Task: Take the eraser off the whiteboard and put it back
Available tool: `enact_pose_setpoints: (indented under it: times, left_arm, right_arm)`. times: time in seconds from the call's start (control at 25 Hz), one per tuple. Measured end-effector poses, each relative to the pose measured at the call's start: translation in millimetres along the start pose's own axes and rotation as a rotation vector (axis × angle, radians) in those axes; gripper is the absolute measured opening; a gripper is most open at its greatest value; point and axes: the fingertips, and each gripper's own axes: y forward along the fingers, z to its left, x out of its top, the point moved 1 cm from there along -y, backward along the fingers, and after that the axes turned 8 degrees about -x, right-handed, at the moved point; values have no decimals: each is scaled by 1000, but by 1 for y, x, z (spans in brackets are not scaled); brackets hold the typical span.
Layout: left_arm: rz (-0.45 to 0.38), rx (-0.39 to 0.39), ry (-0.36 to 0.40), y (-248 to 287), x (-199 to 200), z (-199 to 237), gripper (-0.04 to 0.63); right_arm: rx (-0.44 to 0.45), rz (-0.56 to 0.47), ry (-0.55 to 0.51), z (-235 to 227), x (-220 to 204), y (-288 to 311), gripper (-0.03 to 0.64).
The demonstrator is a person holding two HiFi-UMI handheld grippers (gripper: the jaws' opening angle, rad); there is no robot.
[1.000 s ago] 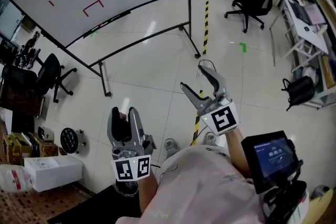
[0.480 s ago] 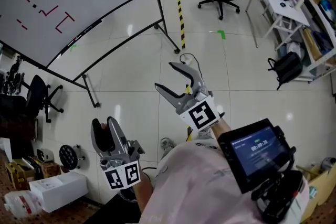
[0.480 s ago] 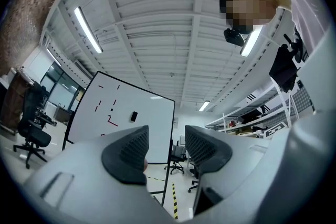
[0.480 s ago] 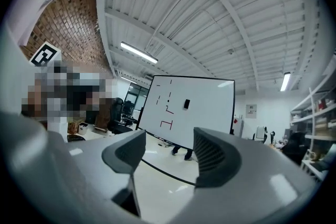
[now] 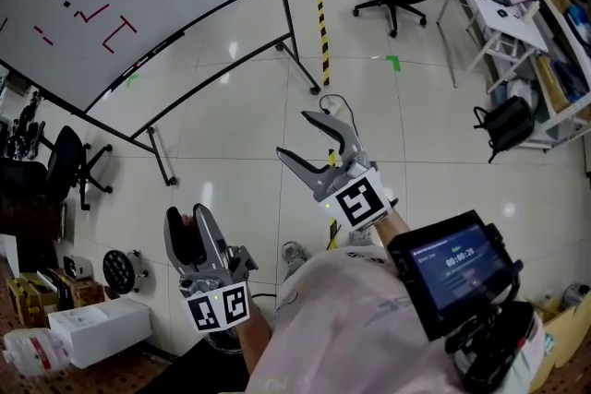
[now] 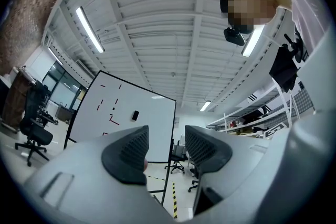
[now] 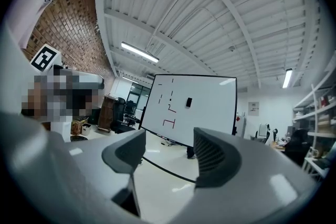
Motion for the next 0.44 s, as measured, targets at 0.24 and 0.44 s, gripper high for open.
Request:
enact_pose_setpoints:
  times: [0.24,0.44]
  left_arm:
    - [9,9,-5,-1,-3,5,209]
    - [16,-2,-29,0,-7,4,209]
  right_arm:
    - [5,16,0,2,-4,4,279]
    - [3,23,6,3,-7,2,279]
